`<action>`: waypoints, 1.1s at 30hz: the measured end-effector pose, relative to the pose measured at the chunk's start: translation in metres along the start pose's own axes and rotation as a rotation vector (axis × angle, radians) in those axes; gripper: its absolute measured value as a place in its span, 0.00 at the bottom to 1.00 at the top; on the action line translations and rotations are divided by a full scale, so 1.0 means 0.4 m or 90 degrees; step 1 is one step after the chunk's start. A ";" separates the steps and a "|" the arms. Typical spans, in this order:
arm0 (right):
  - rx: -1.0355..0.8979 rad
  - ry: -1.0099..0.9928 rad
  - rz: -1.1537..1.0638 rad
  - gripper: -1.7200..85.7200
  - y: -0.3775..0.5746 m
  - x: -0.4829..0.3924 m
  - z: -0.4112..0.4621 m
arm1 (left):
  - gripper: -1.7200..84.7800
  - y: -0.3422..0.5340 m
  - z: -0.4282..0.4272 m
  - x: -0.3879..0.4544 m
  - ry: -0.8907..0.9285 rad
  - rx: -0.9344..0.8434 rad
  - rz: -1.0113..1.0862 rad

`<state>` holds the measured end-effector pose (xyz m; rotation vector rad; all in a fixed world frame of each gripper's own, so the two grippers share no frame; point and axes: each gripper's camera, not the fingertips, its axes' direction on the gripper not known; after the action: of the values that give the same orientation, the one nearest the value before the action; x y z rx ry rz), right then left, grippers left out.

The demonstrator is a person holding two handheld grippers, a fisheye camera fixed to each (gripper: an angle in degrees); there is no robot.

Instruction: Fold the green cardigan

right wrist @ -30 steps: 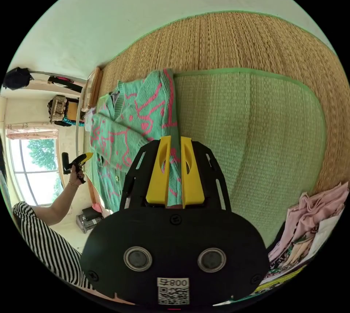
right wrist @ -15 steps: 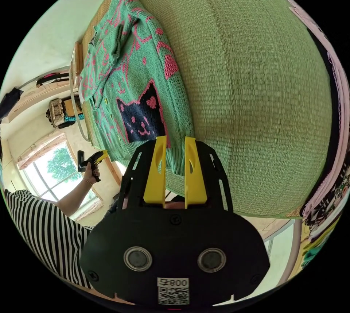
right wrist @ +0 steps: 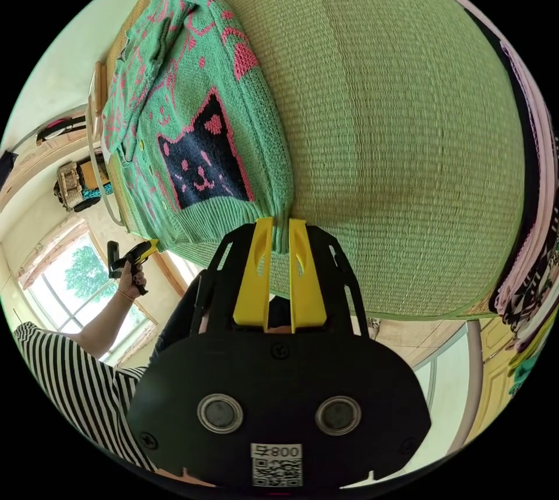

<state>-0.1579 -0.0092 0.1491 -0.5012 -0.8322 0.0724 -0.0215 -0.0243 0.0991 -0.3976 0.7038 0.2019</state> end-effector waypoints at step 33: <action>-0.104 -0.142 0.020 0.04 0.112 0.085 -0.006 | 0.04 0.142 -0.083 -0.042 0.063 -0.063 -0.030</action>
<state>-0.1275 0.0381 0.1508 -0.6685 -1.0545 0.0909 -0.0711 0.0124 0.0712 -0.5214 0.7821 0.1738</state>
